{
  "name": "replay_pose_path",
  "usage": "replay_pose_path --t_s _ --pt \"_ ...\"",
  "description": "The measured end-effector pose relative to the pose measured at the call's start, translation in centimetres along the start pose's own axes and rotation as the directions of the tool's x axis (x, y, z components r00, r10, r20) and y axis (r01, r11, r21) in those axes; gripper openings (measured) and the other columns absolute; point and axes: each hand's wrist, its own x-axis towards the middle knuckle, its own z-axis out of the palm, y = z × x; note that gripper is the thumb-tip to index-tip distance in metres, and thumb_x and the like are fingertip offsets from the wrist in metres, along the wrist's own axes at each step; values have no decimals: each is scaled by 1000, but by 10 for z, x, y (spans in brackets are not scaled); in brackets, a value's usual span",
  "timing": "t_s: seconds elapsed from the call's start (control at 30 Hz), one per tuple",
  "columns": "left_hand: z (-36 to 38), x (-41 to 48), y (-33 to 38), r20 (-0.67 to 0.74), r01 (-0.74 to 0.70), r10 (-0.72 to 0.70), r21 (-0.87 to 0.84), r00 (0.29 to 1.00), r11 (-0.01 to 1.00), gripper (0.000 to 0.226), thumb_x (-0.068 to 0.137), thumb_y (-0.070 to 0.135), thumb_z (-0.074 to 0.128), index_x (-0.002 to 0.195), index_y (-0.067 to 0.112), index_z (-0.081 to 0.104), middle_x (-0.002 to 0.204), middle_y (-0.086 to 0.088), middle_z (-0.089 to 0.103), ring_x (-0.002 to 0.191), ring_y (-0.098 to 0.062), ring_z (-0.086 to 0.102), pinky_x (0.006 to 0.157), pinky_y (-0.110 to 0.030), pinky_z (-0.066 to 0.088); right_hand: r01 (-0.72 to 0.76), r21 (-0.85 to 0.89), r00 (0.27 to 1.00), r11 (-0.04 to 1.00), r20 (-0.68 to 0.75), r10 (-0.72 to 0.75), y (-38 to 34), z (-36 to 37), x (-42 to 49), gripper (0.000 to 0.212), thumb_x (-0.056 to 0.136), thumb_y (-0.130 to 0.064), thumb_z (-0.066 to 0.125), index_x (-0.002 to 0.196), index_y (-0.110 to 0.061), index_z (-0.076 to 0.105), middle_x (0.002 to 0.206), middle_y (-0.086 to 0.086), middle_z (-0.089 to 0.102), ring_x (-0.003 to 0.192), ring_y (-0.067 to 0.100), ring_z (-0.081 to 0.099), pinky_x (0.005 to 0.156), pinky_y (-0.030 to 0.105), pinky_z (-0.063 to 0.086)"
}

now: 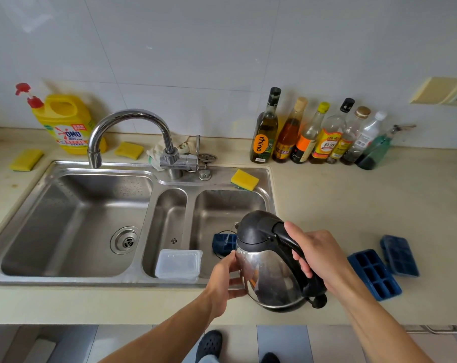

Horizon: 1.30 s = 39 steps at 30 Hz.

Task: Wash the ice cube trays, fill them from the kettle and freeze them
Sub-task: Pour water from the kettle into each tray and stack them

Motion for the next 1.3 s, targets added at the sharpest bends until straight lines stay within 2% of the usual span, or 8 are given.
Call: replay_pose_path --t_s 0.13,0.33,0.47,0.63,1.1,1.3 --pt "4 1 0 16 6 -6 -1 1000 1000 51 104 51 44 112 10 74 105 -8 78 104 -30 71 85 -43 60 -3 -4 1000 1000 -20 3 2 -5 -2 68 92 -64 58 54 -8 59 43 7 50 38 20 44 45 26 42" --pt "11 1 0 40 15 -15 9 999 1000 54 104 52 41 110 10 75 102 -8 79 102 -29 72 82 -41 59 -5 5 999 1000 -31 5 5 -12 -4 67 93 -64 57 54 -10 60 43 7 51 37 19 44 41 22 42" --pt "15 3 0 47 14 -15 20 999 1000 54 104 53 42 108 11 75 104 -9 78 106 -30 71 85 -42 60 -4 10 999 1000 -35 4 6 -16 -4 68 94 -64 57 57 -8 60 43 7 51 38 19 45 42 21 42" --pt "16 7 -1 36 23 -24 26 999 999 51 103 54 45 111 13 74 102 -8 79 103 -30 72 82 -42 60 -7 21 999 1000 -39 7 7 -18 -4 67 93 -64 57 57 -8 61 43 6 52 37 19 46 43 25 43" --pt "13 13 3 29 23 -24 27 999 999 48 102 54 46 113 15 73 101 -7 79 102 -29 72 74 -39 61 -19 21 999 1000 -41 20 4 -17 3 67 93 -65 57 55 -9 59 44 8 50 39 20 45 41 22 42" --pt "10 14 5 17 35 -35 14 999 999 47 102 53 47 115 15 71 104 -9 78 104 -32 71 76 -41 61 -25 17 999 1000 -36 26 2 -15 6 68 91 -67 57 55 -9 60 45 9 50 39 21 45 44 25 43"
